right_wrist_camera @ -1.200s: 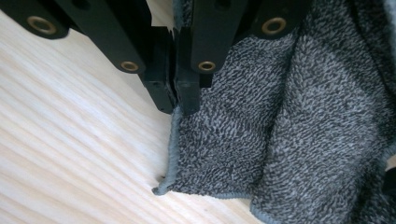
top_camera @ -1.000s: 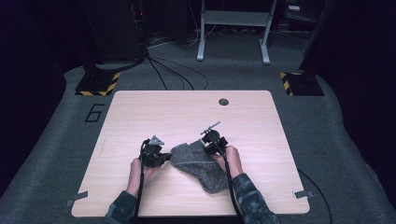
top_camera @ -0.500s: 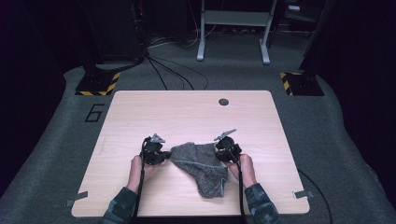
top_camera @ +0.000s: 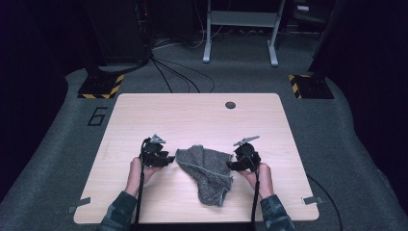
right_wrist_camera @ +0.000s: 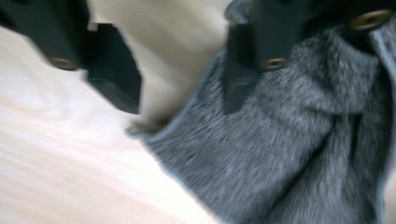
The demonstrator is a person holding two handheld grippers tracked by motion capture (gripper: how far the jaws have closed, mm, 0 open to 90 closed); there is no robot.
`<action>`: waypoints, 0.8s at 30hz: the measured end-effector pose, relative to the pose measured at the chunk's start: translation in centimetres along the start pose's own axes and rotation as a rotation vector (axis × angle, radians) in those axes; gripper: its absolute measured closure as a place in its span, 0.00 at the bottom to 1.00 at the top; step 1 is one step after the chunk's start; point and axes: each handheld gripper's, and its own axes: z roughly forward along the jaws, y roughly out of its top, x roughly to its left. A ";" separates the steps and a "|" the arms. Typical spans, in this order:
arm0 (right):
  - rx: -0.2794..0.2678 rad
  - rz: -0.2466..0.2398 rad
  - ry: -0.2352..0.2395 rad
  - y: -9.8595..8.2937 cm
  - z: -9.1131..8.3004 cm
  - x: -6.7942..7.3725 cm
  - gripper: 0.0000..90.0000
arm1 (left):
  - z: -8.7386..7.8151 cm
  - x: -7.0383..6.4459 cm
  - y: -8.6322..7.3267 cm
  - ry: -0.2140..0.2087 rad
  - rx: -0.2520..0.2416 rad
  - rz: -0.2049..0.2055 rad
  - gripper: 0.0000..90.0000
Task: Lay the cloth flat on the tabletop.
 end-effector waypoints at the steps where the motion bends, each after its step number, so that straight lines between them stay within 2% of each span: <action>1: -0.020 0.008 0.008 0.2 -0.2 -0.4 0.42 | -0.2 0.1 0.2 0.007 -0.007 0.002 0.53; 3: -0.064 0.029 -0.003 0.6 -0.5 -1.0 0.38 | -0.2 0.2 0.7 0.017 -0.012 -0.002 0.47; 4: -0.064 0.029 -0.003 0.6 -0.5 -1.0 0.38 | -0.2 0.2 0.7 0.017 -0.012 -0.002 0.45; 5: -0.092 0.053 -0.002 1.1 -0.6 -1.8 0.39 | 0.3 0.4 1.1 0.016 -0.018 -0.018 0.43; 8: -0.118 0.080 -0.016 1.8 -0.1 -2.4 0.45 | 1.0 0.5 1.6 0.025 -0.006 -0.017 0.42; 9: -0.115 0.096 -0.013 2.0 0.2 -2.5 0.45 | 1.8 0.4 2.1 0.032 0.013 -0.006 0.42; 11: -0.104 0.091 -0.015 2.4 0.8 -2.7 0.48 | 2.5 0.2 2.5 0.051 0.029 0.011 0.42; 12: -0.094 0.098 -0.020 2.5 1.2 -2.6 0.48 | 2.5 0.2 2.5 0.051 0.029 0.011 0.42; 14: -0.060 0.096 -0.017 2.7 2.2 -2.4 0.51 | 3.6 0.1 2.7 0.061 0.058 0.014 0.43; 16: -0.046 0.091 -0.023 2.7 2.6 -2.3 0.52 | 4.0 0.2 2.7 0.064 0.069 0.020 0.44; 18: -0.009 0.084 -0.031 2.5 3.4 -1.9 0.54 | 4.5 0.1 2.6 0.062 0.086 0.032 0.52; 20: -0.001 0.079 -0.040 2.4 3.6 -1.8 0.54 | 4.7 0.0 2.6 0.071 0.098 0.045 0.53; 21: 0.014 0.073 -0.056 2.2 3.9 -1.7 0.54 | 4.8 0.0 2.5 0.072 0.107 0.058 0.57; 24: 0.021 0.066 -0.070 1.8 4.1 -1.7 0.56 | 4.9 -0.2 2.5 0.077 0.110 0.071 0.60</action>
